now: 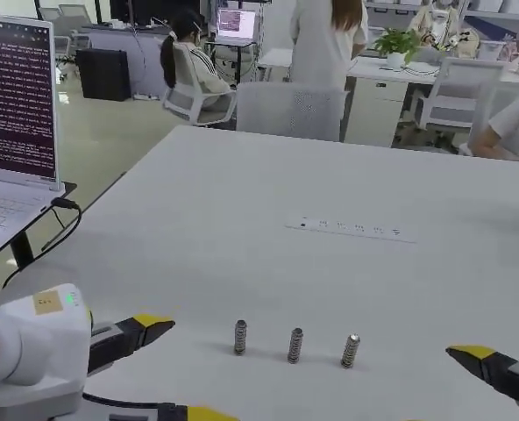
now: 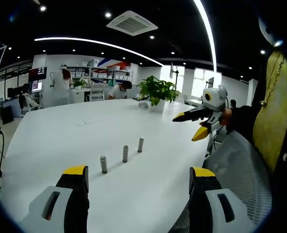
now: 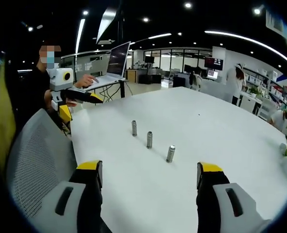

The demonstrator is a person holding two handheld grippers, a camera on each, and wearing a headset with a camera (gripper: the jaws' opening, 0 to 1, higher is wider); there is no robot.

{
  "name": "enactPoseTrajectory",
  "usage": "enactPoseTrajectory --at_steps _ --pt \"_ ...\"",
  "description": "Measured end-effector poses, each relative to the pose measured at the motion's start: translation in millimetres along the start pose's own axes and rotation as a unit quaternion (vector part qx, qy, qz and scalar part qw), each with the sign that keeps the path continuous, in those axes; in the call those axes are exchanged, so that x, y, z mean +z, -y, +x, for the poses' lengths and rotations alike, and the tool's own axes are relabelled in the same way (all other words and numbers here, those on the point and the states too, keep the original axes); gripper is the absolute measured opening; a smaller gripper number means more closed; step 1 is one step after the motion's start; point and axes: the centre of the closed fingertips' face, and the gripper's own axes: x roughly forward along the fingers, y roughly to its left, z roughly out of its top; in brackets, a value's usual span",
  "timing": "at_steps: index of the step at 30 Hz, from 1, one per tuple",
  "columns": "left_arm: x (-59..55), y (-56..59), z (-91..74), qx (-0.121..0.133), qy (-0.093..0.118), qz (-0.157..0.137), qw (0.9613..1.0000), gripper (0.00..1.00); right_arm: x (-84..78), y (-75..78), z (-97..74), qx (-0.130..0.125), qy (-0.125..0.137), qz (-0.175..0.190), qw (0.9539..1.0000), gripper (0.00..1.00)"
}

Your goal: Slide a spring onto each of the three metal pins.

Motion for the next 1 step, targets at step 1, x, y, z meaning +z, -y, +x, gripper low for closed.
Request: enactPoseTrajectory --at_steps 1 --pt "-0.7 -0.1 -0.3 0.0 -0.001 -0.001 1.0 0.82 -0.4 -0.5 0.2 0.0 0.0 0.0 1.0 0.8"
